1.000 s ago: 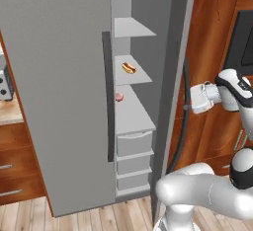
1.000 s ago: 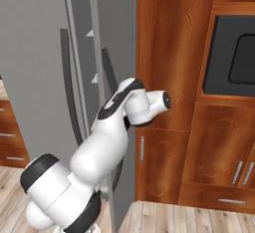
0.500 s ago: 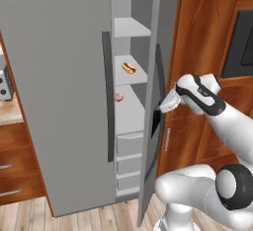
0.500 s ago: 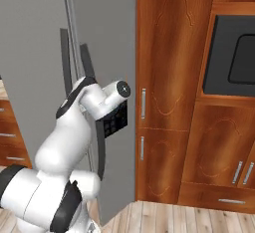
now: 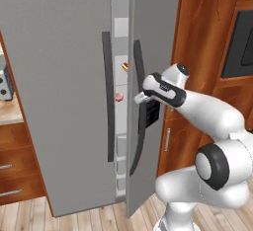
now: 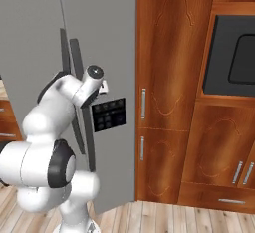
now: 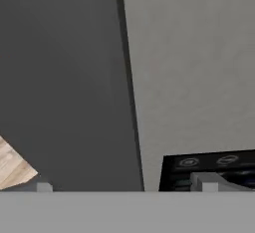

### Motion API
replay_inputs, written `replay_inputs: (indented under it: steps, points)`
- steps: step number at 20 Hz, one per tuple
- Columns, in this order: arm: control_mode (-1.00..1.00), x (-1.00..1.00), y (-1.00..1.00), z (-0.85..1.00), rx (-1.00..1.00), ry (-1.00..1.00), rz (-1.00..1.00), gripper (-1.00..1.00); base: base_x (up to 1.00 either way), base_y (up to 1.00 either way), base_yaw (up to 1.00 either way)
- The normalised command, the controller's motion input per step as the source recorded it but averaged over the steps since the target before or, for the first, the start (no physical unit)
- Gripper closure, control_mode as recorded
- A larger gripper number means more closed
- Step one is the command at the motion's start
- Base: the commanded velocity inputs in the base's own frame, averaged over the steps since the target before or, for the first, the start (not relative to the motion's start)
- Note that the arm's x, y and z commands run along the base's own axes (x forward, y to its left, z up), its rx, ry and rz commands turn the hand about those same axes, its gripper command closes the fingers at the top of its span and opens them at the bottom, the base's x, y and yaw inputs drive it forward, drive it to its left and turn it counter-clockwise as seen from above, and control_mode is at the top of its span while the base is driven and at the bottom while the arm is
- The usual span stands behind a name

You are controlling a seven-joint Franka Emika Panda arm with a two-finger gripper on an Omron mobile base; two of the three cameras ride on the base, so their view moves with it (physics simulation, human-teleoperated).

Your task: Store the hot dog in the freezer for long-term storage. Close the freezer door after placing the cooked food.

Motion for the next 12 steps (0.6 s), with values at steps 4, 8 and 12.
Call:
replay_inputs:
  steps: [4, 8, 12]
  points:
    - [-1.00, 0.52, 0.32, 0.00, -0.02, -0.04, -0.24, -1.00, 0.00, 0.00, 0.00]
    - [-1.00, 0.45, 0.31, 0.00, -0.02, -0.07, -0.19, -1.00, 0.00, 0.00, 0.00]
    - [-1.00, 0.39, 0.10, 0.15, -0.02, 0.06, -0.17, -1.00, 0.00, 0.00, 0.00]
